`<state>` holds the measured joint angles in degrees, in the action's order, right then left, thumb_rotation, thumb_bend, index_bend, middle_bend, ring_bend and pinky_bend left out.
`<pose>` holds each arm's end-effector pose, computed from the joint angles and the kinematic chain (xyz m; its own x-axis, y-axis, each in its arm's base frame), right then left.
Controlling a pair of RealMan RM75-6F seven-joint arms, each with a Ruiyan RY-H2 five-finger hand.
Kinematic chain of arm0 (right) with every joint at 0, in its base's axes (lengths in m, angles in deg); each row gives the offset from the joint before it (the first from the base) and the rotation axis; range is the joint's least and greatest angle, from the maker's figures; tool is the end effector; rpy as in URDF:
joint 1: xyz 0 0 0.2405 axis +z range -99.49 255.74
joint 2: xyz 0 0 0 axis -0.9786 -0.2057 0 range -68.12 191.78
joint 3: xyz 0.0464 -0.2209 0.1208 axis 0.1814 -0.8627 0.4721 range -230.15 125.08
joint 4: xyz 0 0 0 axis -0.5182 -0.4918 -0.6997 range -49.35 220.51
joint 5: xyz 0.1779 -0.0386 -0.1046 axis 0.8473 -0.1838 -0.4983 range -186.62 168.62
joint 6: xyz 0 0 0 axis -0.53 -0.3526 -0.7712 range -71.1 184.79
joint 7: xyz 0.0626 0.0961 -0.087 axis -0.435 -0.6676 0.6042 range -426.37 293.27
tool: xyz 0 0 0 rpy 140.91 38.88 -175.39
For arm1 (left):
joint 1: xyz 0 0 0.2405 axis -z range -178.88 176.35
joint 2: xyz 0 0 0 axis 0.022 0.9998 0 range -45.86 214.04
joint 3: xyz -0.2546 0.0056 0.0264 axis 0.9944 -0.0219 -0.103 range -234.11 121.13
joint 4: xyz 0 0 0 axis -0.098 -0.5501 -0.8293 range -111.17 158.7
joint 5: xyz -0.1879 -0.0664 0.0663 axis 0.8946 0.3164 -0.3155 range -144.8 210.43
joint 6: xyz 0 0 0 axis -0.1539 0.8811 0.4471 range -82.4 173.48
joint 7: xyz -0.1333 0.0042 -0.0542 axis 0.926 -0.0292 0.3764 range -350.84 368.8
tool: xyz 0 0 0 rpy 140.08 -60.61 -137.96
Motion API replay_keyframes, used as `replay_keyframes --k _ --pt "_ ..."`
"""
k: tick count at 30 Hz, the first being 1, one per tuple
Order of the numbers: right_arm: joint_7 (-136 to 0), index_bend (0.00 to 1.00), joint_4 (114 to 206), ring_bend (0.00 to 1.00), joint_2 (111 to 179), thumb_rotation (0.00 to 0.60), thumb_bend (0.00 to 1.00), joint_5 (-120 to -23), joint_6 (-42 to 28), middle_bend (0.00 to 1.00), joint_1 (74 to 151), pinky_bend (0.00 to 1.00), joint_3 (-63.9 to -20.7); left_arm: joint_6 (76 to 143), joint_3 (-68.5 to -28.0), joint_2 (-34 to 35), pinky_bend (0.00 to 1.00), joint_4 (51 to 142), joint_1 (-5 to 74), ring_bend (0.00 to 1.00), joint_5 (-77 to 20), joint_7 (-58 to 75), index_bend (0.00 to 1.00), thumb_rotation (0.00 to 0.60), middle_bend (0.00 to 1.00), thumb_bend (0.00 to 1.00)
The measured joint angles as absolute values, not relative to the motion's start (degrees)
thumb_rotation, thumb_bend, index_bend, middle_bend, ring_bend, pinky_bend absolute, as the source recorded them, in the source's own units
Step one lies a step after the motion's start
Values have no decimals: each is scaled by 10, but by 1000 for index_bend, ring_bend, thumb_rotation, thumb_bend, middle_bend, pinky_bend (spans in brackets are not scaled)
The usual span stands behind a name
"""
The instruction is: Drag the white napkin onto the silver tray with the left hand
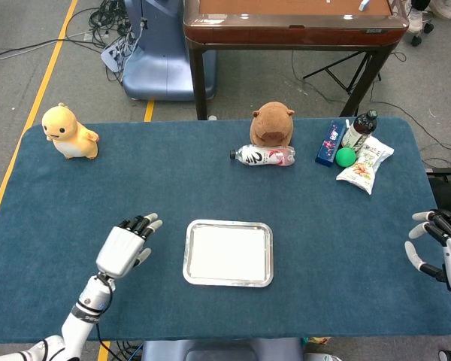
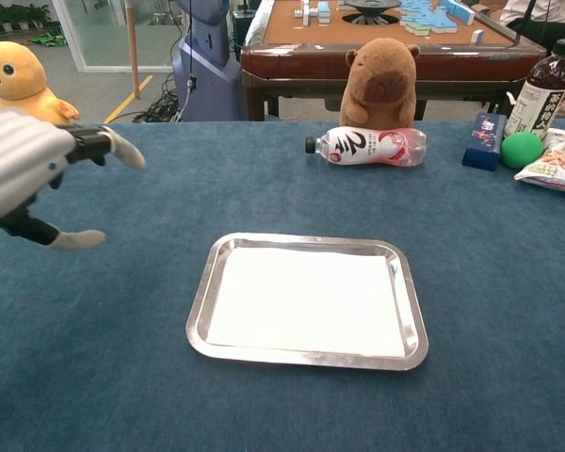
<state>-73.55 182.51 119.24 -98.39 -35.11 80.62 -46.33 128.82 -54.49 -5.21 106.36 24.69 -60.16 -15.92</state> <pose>-0.2893 -0.1778 0.2084 0.3086 0.1533 0.9387 -0.9452 -0.0607 0.3207 -0.1864 0.2582 0.0231 0.5174 -0.1907 0.8342 0.7171 -0.4353 -0.5443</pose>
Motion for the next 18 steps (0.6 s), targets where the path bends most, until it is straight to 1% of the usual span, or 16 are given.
replay_keyframes --k 6,8,11,13,18 --pt "-709 538 1832 230 1192 600 354 -977 -334 376 810 462 -468 1329 -558 32 527 1136 190 306 -583 -172 258 600 285 186" --pt "-697 538 1834 230 1192 600 355 -975 -327 376 811 462 -470 1344 -565 57 496 1160 167 289 -576 -180 258 600 274 186" --pt "-679 538 1836 230 1193 600 355 -970 -316 376 814 462 -473 1365 -578 84 422 1187 136 252 -569 -188 258 600 252 185" --pt "-668 538 1838 230 1194 600 355 -967 -309 376 816 462 -474 1379 -587 96 374 1199 118 227 -569 -190 258 600 246 185" --pt "-644 538 1846 230 1195 600 354 -954 -293 385 819 462 -478 1412 -598 106 305 1206 86 176 -581 -185 258 600 235 185"
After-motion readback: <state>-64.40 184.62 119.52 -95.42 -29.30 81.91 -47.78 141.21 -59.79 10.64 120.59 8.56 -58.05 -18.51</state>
